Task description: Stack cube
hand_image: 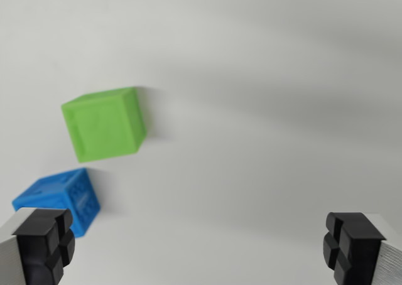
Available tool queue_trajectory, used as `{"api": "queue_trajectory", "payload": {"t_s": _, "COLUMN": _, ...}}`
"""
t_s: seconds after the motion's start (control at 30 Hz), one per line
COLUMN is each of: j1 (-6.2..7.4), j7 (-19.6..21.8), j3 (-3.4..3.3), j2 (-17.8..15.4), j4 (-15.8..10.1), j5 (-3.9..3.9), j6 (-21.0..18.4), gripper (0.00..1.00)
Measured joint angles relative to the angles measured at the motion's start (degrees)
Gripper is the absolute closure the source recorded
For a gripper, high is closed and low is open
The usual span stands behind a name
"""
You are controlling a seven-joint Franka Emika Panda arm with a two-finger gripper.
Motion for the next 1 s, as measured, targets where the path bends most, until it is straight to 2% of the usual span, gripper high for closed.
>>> {"api": "queue_trajectory", "payload": {"t_s": 0.47, "j1": 2.28, "j7": -1.67, "j3": 1.27, "j2": 3.16, "j4": -2.98, "j5": -0.58, "j6": 5.63, "gripper": 0.0}}
{"api": "queue_trajectory", "payload": {"t_s": 0.87, "j1": 4.48, "j7": -2.78, "j3": 2.31, "j2": 6.94, "j4": -4.6, "j5": -1.62, "j6": 10.58, "gripper": 0.0}}
{"api": "queue_trajectory", "payload": {"t_s": 1.0, "j1": 5.38, "j7": -3.1, "j3": 2.62, "j2": 8.63, "j4": -4.89, "j5": -2.19, "j6": 12.33, "gripper": 0.0}}
